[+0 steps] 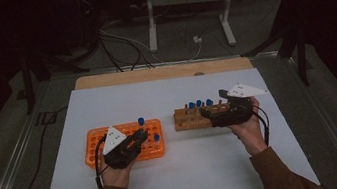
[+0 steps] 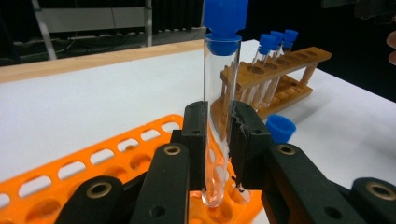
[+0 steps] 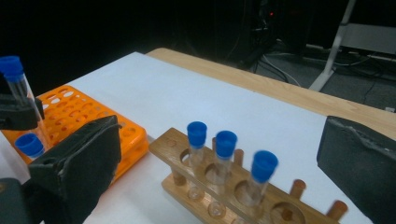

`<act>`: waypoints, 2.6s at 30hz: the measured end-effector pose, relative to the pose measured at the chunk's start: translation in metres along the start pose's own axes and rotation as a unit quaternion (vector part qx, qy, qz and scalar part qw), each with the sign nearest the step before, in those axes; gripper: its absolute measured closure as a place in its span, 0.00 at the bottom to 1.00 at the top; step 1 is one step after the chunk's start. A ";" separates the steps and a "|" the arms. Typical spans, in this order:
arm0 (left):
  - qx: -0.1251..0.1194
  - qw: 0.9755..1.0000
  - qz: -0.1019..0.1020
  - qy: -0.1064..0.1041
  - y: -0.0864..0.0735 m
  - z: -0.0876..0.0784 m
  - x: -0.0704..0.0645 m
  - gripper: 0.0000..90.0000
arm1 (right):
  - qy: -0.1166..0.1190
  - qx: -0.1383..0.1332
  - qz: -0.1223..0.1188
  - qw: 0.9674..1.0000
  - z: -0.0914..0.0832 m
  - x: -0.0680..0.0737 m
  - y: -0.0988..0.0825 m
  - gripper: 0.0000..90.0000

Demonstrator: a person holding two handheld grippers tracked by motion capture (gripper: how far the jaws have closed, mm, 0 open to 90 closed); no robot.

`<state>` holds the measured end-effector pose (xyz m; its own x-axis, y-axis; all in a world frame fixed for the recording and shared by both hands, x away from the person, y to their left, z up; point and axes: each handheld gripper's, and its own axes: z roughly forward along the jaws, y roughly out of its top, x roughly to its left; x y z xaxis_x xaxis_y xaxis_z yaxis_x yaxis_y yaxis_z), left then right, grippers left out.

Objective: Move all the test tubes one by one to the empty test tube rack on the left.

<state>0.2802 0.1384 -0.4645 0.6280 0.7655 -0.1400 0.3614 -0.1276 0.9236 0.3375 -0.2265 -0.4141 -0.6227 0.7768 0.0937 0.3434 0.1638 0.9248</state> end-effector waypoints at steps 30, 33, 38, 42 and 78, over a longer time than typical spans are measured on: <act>0.078 0.996 0.037 0.009 -0.022 0.016 -0.012 0.86 | 0.005 0.003 0.019 1.000 -0.002 -0.008 -0.009 0.00; 0.090 0.995 0.046 0.016 -0.025 0.016 -0.014 0.87 | 0.005 0.003 0.018 1.000 -0.001 -0.008 -0.010 0.00; 0.106 0.993 0.056 0.023 -0.028 0.019 -0.015 0.87 | 0.006 0.004 0.018 1.000 0.000 -0.007 -0.011 0.00; 0.106 0.992 0.056 0.025 -0.028 0.019 -0.016 0.87 | 0.008 0.005 0.016 1.000 0.000 -0.007 -0.010 0.00; -0.009 0.997 -0.029 0.073 -0.013 -0.032 0.025 0.19 | -0.017 0.018 0.003 1.000 0.008 -0.020 -0.026 0.03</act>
<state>0.2696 0.1796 -0.4688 0.4994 0.8549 -0.1409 0.3805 -0.0704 0.9221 0.3467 -0.2412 -0.4428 -0.5969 0.7978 0.0852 0.3722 0.1813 0.9103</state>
